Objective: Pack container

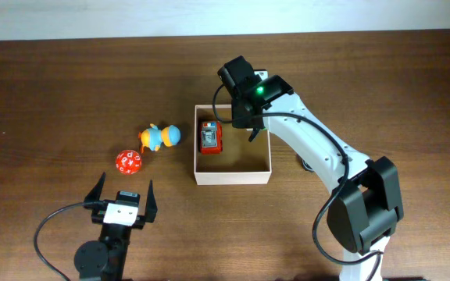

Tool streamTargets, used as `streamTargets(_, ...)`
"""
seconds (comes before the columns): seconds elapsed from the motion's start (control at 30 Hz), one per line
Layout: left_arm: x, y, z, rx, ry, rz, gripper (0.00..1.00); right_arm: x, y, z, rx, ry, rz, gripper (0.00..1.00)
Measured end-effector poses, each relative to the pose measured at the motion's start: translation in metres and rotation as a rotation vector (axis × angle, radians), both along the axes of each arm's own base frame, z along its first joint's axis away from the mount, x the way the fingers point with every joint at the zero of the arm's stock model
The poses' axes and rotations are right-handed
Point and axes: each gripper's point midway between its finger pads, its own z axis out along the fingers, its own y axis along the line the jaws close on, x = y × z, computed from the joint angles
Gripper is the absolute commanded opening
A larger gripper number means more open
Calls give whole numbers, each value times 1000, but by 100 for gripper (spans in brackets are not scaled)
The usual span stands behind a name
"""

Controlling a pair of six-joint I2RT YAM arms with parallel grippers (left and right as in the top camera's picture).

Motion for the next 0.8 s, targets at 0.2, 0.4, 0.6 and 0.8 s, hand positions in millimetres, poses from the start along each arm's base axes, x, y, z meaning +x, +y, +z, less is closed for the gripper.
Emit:
streamTargets(0.2, 0, 0, 0, 0, 0, 0, 99, 0, 0, 0, 3, 2, 0, 45)
streamTargets(0.4, 0, 0, 0, 0, 0, 0, 99, 0, 1, 0, 5, 2, -3, 50)
streamTargets(0.6, 0, 0, 0, 0, 0, 0, 99, -1, 1, 0, 7, 4, -1, 50)
streamTargets(0.8, 0, 0, 0, 0, 0, 0, 99, -1, 2, -1, 10, 6, -1, 54)
